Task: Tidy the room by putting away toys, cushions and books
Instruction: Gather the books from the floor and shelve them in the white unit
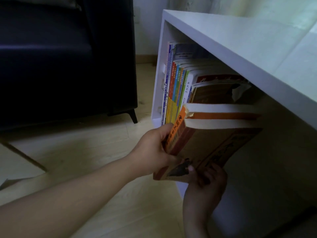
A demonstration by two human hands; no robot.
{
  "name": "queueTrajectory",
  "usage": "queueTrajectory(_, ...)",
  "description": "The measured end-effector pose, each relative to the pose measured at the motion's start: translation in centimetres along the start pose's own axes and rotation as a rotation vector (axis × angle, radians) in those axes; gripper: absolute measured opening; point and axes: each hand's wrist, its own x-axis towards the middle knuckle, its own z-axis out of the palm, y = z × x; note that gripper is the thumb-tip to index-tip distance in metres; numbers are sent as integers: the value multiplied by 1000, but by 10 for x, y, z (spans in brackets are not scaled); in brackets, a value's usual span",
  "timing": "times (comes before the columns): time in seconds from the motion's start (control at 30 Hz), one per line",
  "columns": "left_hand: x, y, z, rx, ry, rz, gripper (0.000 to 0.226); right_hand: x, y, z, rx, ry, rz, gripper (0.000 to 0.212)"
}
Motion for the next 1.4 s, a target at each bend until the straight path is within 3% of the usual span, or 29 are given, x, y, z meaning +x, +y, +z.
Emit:
queueTrajectory(0.23,28,-5,18,-120,75,-36,70,35,4,15,-32,114,12,48)
queueTrajectory(0.47,43,-7,29,-113,96,-8,63,50,16,22,-91,158,-1,42)
queueTrajectory(0.77,59,-15,35,-221,173,16,68,68,19,33,-26,133,11,43)
queueTrajectory(1.0,55,-18,37,-277,158,7,58,68,22,31,13,130,24,42)
queueTrajectory(1.2,54,-14,40,-205,190,38,47,79,20,40,116,133,63,39)
queueTrajectory(1.4,52,-9,41,-114,207,49,46,81,20,42,51,138,37,38)
